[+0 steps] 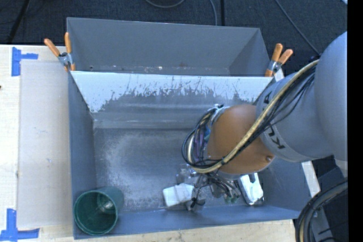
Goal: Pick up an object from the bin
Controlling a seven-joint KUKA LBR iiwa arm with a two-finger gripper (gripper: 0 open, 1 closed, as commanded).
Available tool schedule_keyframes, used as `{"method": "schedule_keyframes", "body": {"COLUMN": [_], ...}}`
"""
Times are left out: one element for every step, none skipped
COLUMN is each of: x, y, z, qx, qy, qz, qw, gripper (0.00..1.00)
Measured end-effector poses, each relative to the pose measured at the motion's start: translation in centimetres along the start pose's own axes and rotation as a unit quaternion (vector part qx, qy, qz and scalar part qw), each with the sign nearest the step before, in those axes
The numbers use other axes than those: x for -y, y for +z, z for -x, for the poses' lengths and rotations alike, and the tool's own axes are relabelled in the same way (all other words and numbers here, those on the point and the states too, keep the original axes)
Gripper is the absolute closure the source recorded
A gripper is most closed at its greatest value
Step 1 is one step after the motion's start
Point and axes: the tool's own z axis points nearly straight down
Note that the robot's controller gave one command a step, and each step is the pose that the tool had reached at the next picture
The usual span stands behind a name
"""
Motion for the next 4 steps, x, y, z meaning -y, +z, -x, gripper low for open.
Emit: {"method": "schedule_keyframes", "body": {"x": [0.0, 0.0, -0.1, -0.1], "y": [0.0, 0.0, -3.9, 0.2], "z": [0.0, 0.0, -0.6, 0.3], "qx": [-0.0001, -0.0001, -0.0077, 0.0020], "qy": [0.001, 0.001, 0.000, 0.002], "qz": [0.000, 0.000, 0.000, 0.000], "qw": [1.0000, 1.0000, 1.0000, 1.0000], "gripper": [1.00, 1.00, 1.00, 1.00]}}
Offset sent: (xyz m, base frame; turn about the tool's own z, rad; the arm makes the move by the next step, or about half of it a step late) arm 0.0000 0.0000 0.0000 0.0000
